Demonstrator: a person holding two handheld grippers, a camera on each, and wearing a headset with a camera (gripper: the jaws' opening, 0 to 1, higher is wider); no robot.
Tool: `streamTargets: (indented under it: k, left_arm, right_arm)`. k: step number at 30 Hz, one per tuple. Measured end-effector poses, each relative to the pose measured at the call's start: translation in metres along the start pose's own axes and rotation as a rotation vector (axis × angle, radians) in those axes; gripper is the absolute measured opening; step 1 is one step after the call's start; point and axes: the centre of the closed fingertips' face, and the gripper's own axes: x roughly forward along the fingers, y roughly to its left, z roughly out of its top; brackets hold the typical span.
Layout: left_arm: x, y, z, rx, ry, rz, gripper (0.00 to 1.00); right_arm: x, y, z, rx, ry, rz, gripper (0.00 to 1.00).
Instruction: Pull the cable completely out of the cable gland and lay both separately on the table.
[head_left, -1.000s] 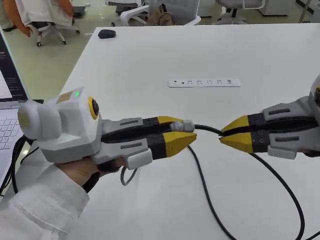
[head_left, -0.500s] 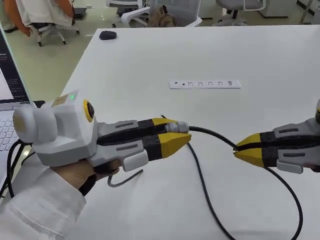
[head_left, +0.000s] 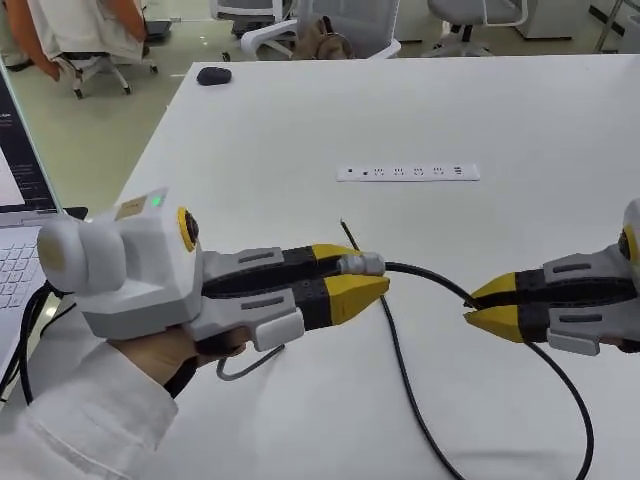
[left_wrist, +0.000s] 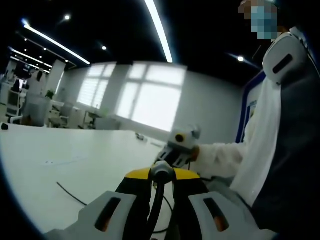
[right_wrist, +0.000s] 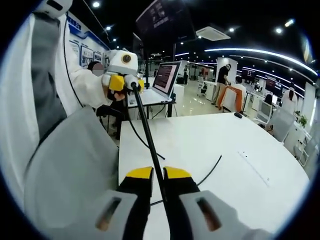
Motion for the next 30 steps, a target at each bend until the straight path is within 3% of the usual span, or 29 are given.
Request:
streamTargets:
  k: [4,8,11,18,22,30]
  left_arm:
    - [0.001,0.0,0.0,-0.001,0.001,-0.003,0.17]
    - [0.003,0.0,0.0,-0.004,0.0,-0.003,0.17]
    - [0.005,0.0,-0.001,-0.009,0.007,-0.006,0.17]
    - [0.007,-0.001,0.0,-0.008,0.007,-0.011,0.17]
    - [0.008,-0.003,0.0,-0.005,0.011,-0.021,0.17]
    - [0.008,-0.005,0.0,0.005,0.018,-0.025,0.17]
  right_arm:
    - [0.001,-0.001,0.011,-0.016,-0.01,-0.001,0.12]
    - [0.001,-0.004,0.026,-0.052,-0.027,-0.026,0.23]
    - [0.0,0.005,0.059,-0.063,-0.135,0.016,0.19]
    - [0.001,0.025,0.101,-0.094,-0.245,0.079,0.19]
    - [0.007,0.027,0.107,-0.119,-0.248,0.091,0.16]
    - [0.014,0.032,0.101,-0.125,-0.229,0.123,0.06]
